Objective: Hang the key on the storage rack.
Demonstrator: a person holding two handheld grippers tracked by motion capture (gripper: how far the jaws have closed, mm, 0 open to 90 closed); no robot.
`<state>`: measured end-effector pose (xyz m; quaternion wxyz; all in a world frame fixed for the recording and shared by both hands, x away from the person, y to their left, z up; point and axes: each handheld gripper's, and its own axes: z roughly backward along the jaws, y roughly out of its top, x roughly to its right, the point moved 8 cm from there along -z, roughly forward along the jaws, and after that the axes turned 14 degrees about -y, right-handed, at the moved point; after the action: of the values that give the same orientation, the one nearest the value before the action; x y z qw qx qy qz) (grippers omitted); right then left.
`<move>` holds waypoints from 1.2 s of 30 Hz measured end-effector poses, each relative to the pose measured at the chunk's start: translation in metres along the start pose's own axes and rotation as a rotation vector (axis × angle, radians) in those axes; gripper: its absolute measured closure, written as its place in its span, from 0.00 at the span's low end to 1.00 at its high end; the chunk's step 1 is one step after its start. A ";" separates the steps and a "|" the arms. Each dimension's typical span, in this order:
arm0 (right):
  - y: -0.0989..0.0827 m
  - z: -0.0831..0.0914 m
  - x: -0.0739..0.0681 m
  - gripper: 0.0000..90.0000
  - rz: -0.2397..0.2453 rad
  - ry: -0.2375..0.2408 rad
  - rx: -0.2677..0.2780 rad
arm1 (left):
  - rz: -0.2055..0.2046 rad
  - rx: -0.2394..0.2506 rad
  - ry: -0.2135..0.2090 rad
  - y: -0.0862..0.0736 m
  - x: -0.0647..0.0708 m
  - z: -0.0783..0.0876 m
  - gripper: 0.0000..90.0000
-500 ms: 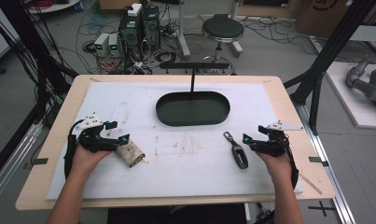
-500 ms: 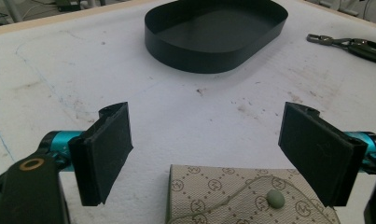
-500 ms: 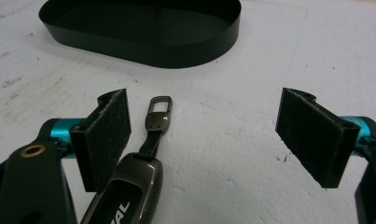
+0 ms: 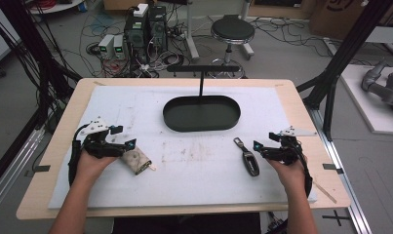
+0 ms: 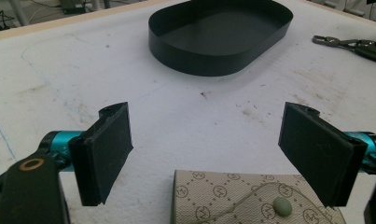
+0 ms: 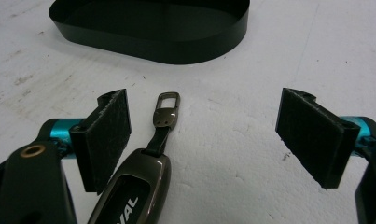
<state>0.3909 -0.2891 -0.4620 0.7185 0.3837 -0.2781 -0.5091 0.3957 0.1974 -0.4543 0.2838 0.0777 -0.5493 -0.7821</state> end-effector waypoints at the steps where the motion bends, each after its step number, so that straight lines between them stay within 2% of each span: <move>1: 0.000 0.000 -0.001 0.20 -0.010 -0.002 -0.001 | -0.002 -0.001 -0.002 0.000 0.000 -0.001 0.19; 4: 0.000 -0.003 -0.006 0.20 -0.004 0.003 -0.023 | -0.002 -0.003 -0.008 0.000 0.001 -0.002 0.19; 11: -0.005 -0.018 -0.022 0.21 0.045 -0.004 -0.092 | -0.007 -0.011 0.000 0.000 0.001 0.000 0.19; 13: -0.007 -0.023 -0.027 0.23 0.069 -0.013 -0.114 | -0.010 -0.013 0.001 0.000 0.002 0.000 0.19; 17: -0.010 -0.032 -0.034 0.28 0.086 -0.021 -0.157 | -0.013 -0.021 -0.005 -0.001 0.004 -0.002 0.19; 23: -0.018 -0.043 -0.038 0.42 0.110 -0.035 -0.220 | -0.015 -0.026 -0.005 -0.001 0.003 -0.002 0.19; 26: -0.021 -0.043 -0.038 0.55 0.101 -0.030 -0.246 | -0.011 -0.023 -0.005 -0.001 0.003 -0.001 0.19; 29: -0.020 -0.042 -0.039 0.70 0.085 -0.022 -0.247 | -0.007 -0.023 -0.004 -0.002 0.003 -0.002 0.19; 34: -0.021 -0.044 -0.040 0.87 0.074 -0.021 -0.250 | -0.014 -0.023 -0.007 -0.001 0.005 -0.002 0.19; 36: -0.021 -0.044 -0.040 0.90 0.063 -0.017 -0.247 | -0.020 -0.021 -0.007 0.000 0.005 -0.002 0.19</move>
<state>0.4015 -0.2434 -0.5039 0.7736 0.2791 -0.2311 -0.5199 0.3922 0.1929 -0.4540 0.2750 0.0775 -0.5414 -0.7907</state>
